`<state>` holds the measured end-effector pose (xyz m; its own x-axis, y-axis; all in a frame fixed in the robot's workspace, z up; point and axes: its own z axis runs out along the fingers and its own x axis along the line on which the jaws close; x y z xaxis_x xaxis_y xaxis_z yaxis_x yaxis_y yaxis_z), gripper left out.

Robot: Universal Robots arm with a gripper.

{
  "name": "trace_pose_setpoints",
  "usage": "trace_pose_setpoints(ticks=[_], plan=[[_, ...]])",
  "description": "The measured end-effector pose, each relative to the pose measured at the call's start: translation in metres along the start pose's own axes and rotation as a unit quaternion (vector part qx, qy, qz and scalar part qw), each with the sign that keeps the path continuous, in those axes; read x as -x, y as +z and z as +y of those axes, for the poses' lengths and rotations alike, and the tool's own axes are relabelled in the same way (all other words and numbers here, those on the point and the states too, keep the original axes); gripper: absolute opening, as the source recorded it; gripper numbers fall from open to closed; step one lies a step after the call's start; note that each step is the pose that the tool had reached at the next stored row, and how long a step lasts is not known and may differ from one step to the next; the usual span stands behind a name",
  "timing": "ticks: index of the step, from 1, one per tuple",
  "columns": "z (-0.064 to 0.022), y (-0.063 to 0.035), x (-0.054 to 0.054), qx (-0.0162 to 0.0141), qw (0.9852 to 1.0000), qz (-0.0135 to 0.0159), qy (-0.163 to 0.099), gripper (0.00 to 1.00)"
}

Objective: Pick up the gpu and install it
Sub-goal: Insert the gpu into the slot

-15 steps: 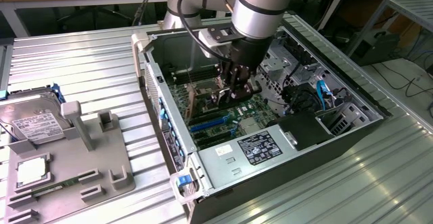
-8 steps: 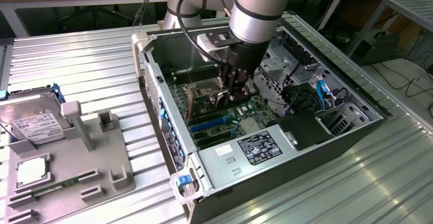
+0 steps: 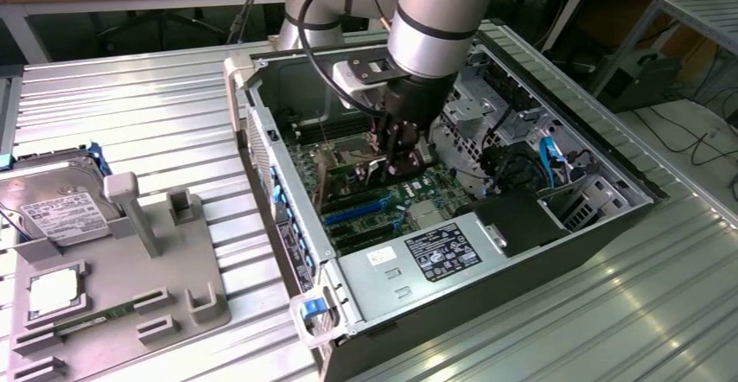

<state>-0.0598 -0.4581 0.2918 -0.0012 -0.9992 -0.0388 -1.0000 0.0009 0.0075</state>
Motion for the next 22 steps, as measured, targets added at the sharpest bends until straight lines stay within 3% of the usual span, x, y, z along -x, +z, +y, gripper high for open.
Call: trace_pose_setpoints(ticks=[13,22], plan=[[0.0032,0.0035,0.000,0.0000,1.0000,0.0001,0.000,0.27],[0.0147,0.0125,-0.004,0.0000,1.0000,0.0001,0.000,0.27]])
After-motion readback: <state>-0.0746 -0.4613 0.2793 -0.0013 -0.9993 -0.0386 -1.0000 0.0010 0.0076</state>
